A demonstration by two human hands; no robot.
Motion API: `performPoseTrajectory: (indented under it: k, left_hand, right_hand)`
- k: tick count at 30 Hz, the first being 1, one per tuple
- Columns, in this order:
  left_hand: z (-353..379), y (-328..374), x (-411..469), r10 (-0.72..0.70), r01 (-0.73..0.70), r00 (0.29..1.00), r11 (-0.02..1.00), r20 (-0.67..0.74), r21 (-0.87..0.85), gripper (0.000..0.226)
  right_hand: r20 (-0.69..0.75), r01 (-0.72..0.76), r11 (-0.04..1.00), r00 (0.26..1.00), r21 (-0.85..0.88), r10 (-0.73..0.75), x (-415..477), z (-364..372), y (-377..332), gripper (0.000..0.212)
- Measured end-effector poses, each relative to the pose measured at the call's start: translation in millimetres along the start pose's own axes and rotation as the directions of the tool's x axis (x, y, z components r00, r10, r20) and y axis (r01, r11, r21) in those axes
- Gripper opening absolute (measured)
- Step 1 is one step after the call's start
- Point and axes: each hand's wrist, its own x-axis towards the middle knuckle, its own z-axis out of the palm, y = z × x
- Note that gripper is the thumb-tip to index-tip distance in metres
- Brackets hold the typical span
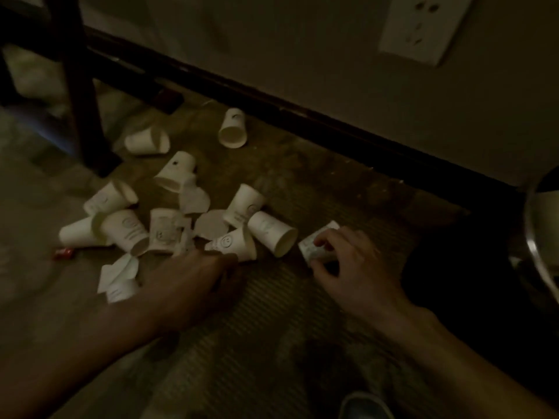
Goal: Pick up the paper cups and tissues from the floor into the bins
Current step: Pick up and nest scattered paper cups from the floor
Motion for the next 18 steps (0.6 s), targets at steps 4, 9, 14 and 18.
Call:
performPoseTrajectory:
  k: [4, 9, 14, 18]
  left_hand:
    - [53.4, -16.7, 20.6, -0.103, 0.102, 0.994, 0.994, -0.019, -0.044, 0.038]
    - [69.9, -39.9, 49.2, -0.246, 0.246, 0.953, 0.969, -0.176, -0.026, 0.078]
    - [81.8, -51.2, 68.1, -0.299, 0.292, 0.911, 0.954, -0.285, -0.066, 0.082]
    - [92.7, -52.0, 75.5, -0.308, 0.307, 0.899, 0.950, -0.312, -0.052, 0.082]
  right_hand:
    - [0.083, -0.044, 0.997, 0.995, -0.060, 0.049, 28.0, 31.7, 16.6, 0.038]
    - [0.142, -0.048, 0.985, 0.987, -0.165, 0.072, 76.4, 62.8, 5.1, 0.073]
    - [0.289, -0.093, 0.973, 0.945, -0.211, 0.153, 105.4, 84.2, 1.6, 0.085]
    - [0.287, -0.044, 0.995, 0.956, -0.091, 0.069, 107.0, 93.5, -0.9, 0.066]
